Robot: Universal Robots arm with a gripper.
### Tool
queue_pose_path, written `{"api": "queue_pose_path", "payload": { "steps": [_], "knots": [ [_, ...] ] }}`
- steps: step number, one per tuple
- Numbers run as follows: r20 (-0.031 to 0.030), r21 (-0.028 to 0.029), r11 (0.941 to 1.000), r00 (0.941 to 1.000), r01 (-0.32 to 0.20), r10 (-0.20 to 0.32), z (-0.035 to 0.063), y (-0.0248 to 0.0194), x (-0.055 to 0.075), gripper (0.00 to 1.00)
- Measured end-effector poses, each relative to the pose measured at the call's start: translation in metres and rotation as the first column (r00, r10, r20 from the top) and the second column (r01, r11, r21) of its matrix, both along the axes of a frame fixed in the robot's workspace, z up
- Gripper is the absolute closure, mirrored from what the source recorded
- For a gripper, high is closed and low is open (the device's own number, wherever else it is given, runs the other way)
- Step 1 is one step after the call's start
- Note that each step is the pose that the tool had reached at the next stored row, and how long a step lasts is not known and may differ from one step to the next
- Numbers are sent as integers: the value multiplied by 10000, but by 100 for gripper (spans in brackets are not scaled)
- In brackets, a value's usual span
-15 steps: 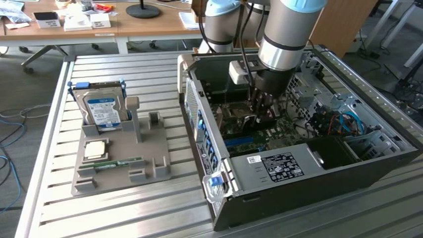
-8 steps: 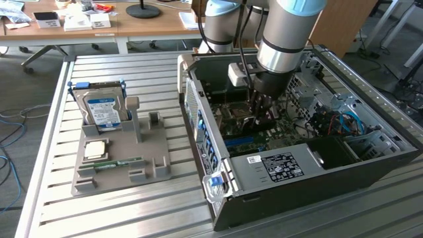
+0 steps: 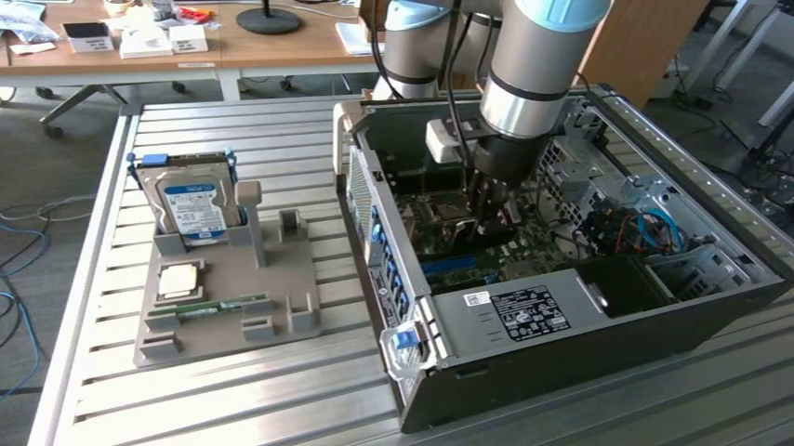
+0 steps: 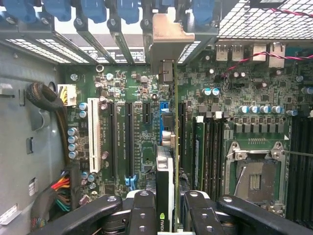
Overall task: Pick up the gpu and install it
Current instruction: 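Insert the gpu into the slot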
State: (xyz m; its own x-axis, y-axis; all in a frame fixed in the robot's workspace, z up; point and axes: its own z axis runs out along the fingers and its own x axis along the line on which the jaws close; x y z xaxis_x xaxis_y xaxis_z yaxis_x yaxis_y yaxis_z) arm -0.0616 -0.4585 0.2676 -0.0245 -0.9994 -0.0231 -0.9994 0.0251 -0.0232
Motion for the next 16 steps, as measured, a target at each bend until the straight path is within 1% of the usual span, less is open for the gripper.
{"api": "queue_pose_path", "payload": {
  "steps": [16],
  "knots": [
    [-1,-3,10000,10000,43,-43,-26,-2,-96,73]
  ]
}}
